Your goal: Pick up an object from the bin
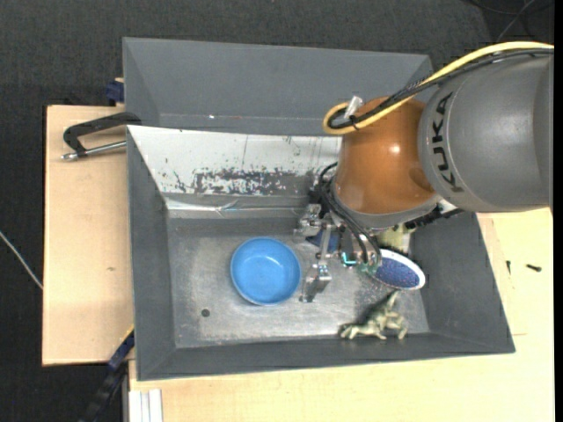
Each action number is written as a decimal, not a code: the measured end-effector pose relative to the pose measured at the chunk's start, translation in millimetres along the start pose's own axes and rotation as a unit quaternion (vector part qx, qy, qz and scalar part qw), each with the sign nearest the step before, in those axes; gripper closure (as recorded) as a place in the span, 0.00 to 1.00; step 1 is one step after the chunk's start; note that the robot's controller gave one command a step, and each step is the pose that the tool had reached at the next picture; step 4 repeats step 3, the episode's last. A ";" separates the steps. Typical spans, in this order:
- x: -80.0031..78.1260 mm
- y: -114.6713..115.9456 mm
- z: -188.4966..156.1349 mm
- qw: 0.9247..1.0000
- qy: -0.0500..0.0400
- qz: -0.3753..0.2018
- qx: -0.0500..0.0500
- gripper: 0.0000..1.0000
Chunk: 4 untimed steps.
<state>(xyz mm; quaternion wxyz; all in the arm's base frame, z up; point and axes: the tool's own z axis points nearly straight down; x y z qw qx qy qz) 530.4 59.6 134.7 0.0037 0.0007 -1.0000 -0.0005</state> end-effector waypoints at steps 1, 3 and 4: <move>4.4 66.1 63.2 1.000 -0.007 -0.006 -0.001 0.00; 5.1 76.5 -123.0 0.997 -0.011 -0.081 -0.001 1.00; 5.1 76.5 -123.0 0.997 -0.011 -0.081 -0.001 1.00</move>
Offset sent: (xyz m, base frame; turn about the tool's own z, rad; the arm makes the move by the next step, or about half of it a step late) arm -0.0064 0.0621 -0.0637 -0.0070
